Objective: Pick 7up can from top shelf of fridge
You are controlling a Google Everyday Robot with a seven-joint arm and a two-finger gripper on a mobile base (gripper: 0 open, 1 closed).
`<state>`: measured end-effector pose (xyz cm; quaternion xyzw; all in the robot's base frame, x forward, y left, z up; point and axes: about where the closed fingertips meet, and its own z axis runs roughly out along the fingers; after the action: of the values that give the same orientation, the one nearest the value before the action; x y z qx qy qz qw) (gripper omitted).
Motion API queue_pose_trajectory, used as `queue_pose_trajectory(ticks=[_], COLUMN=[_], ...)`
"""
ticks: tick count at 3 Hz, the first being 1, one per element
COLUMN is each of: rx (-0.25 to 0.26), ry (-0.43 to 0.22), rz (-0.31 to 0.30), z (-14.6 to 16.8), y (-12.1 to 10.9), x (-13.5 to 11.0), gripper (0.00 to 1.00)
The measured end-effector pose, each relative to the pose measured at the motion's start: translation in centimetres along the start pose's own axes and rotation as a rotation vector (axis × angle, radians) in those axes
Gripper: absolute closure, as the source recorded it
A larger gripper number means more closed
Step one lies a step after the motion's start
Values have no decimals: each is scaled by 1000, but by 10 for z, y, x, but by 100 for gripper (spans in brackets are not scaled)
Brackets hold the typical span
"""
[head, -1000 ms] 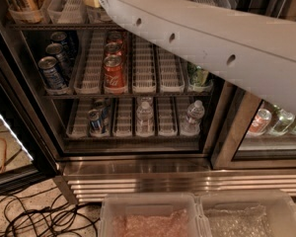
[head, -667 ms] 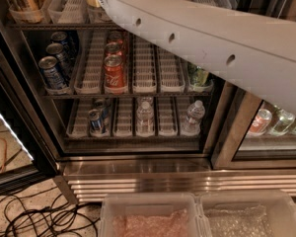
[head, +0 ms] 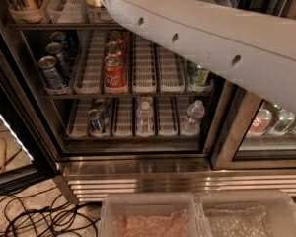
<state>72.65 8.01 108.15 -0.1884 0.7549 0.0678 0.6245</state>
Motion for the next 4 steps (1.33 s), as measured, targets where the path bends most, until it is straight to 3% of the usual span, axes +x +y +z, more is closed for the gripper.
queue_pose_trajectory(ticks=[4], rx=[-26], ry=[33], rz=[29], z=[-16], y=[-1], x=[1], gripper=[100])
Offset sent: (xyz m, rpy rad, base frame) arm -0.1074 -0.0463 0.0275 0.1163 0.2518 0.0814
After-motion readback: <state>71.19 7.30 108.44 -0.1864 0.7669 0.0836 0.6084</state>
